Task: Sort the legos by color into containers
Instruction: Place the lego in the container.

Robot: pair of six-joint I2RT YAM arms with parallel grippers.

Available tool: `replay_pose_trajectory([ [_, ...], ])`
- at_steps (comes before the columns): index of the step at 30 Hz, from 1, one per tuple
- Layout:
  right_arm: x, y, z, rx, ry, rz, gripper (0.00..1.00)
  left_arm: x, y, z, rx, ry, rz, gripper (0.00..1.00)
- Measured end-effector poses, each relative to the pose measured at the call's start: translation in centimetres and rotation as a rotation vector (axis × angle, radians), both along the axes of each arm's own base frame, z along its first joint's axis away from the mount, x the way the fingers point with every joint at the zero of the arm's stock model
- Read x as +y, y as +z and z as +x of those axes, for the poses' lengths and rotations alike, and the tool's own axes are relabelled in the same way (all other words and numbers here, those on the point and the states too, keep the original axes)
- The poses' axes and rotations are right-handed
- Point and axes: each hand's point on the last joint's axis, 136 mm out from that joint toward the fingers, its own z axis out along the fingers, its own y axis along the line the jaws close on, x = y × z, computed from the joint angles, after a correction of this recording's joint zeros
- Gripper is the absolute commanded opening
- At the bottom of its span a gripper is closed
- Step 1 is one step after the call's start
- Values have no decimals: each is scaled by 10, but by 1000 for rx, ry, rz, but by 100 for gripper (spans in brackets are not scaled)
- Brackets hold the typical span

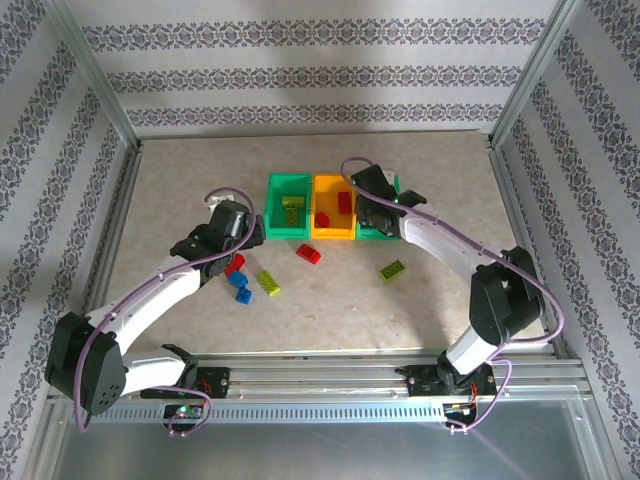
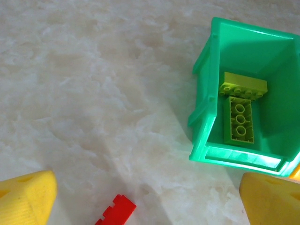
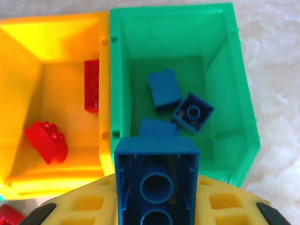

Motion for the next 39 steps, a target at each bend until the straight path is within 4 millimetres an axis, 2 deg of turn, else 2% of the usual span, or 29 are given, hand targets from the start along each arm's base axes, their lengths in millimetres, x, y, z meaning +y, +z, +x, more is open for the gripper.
replay_pose_trajectory([
  [4,-4,-7,28,20,-4,11,22,-4,-3,-2,12,-13,-19,100],
  [9,-12,-25,54,60,-16,14,24,-7,-4,-2,19,-25,-35,100],
  [15,-17,-49,71,110,-23,20,30,-10,-5,-3,25,-38,-48,100],
  [23,-19,-55,77,125,-24,11,39,-21,-9,-5,47,-72,-99,100],
  [32,-21,-53,79,116,-15,-8,39,-35,-21,-7,96,-110,-144,100],
  [39,-36,-51,83,106,-50,-31,39,-48,-28,-9,119,-148,-162,100],
])
